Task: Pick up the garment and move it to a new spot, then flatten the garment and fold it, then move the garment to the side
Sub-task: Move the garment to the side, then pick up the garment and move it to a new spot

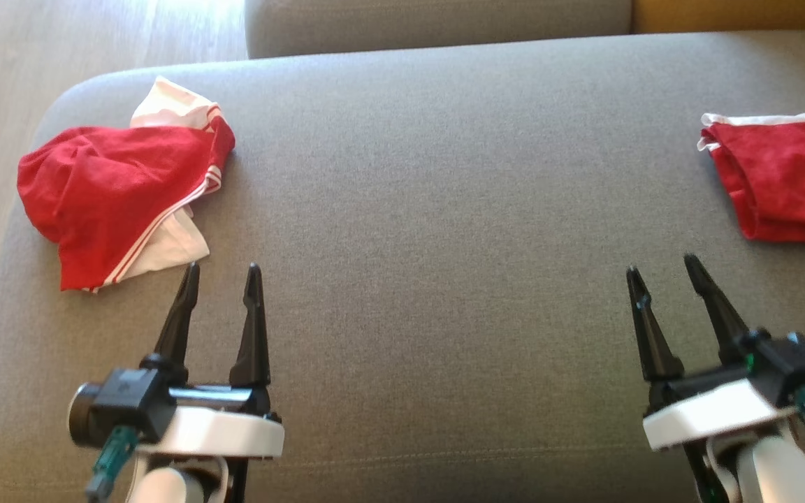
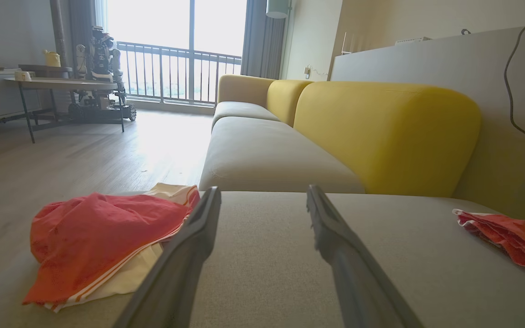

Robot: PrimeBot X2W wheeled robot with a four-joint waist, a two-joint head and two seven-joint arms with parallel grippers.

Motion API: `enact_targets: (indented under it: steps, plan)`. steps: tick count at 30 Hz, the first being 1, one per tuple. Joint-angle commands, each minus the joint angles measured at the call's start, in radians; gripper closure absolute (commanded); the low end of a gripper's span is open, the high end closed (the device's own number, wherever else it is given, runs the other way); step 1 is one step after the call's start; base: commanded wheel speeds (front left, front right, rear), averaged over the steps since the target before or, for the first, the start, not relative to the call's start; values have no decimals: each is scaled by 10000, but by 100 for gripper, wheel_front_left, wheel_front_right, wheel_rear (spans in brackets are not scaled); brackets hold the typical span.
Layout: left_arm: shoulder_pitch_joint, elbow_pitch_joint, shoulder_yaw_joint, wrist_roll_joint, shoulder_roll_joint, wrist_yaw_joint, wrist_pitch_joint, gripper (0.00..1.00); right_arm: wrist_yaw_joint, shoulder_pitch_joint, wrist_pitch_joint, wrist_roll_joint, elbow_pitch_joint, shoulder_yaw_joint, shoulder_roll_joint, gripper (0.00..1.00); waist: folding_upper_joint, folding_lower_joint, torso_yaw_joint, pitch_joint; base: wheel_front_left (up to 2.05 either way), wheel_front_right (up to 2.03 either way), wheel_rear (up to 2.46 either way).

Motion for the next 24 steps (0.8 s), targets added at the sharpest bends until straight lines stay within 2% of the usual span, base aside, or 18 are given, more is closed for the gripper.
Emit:
enact_targets:
  steps: [1, 8, 24]
  plan:
    - [-58, -372, 382, 116, 8, -58, -51, 0, -4, -6, -91, -21, -499, 196, 19, 0, 0, 1, -20, -109, 0, 0, 0]
    - [357, -261, 420, 148, 8, -125, -51, 0, -4, 661, -91, 174, -642, 160, 19, 0, 0, 1, -67, -364, 0, 0, 0]
    - [650, 86, 352, 358, 8, -159, -51, 0, -4, 851, -91, 336, -510, 183, 20, 0, 0, 1, -46, -539, 0, 0, 0]
